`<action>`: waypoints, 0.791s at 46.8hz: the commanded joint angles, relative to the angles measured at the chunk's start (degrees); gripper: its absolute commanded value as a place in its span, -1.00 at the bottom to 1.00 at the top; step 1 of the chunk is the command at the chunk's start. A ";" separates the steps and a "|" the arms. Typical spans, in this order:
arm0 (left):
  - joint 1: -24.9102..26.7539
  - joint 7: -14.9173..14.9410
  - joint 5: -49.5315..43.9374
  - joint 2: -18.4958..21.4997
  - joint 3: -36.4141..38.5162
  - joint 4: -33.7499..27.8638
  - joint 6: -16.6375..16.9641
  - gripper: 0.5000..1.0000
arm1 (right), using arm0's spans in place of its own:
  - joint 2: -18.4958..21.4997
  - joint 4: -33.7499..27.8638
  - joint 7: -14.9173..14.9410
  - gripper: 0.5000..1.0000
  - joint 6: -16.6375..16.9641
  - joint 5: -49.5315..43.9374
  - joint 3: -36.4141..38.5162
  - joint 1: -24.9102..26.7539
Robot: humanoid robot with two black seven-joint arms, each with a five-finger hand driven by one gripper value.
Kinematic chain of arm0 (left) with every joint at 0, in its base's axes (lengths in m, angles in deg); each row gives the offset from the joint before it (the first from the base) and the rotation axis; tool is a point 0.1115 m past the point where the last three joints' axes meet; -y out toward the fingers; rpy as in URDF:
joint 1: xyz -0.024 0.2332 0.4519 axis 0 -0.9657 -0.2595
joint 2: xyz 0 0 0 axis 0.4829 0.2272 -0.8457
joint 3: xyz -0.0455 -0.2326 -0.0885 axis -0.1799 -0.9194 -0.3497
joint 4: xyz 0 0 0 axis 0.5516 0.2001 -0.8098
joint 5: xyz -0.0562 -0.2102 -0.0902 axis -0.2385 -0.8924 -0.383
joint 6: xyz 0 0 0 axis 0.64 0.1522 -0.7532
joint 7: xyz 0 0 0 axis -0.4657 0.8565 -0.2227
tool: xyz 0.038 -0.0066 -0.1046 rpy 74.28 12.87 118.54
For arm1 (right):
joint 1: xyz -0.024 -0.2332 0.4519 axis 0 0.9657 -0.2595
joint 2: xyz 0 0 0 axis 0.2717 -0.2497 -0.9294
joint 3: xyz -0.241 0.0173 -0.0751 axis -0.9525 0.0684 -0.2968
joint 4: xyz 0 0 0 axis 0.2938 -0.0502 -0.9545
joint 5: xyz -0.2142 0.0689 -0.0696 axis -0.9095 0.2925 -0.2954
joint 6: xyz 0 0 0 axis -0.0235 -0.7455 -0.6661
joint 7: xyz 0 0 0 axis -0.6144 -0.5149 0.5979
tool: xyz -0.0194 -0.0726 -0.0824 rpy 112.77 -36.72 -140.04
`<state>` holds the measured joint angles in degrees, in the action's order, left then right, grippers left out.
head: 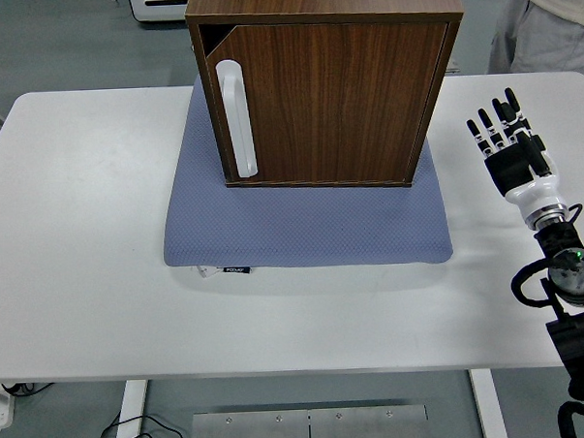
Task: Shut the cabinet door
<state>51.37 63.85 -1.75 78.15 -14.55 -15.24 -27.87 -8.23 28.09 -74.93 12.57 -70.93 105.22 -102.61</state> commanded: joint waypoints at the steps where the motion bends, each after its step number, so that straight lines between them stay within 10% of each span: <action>1: 0.00 0.00 -0.03 0.00 0.00 0.00 0.03 1.00 | 0.00 -0.06 0.00 1.00 -0.03 -0.05 0.00 -0.19; 37: 0.00 0.00 -0.03 0.00 0.00 0.00 0.03 1.00 | -0.62 2.14 0.00 1.00 5.25 -1.55 -8.00 0.69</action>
<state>51.35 63.86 -1.78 78.15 -14.55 -15.24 -27.84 -8.74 30.23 -74.93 17.77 -72.29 97.21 -101.93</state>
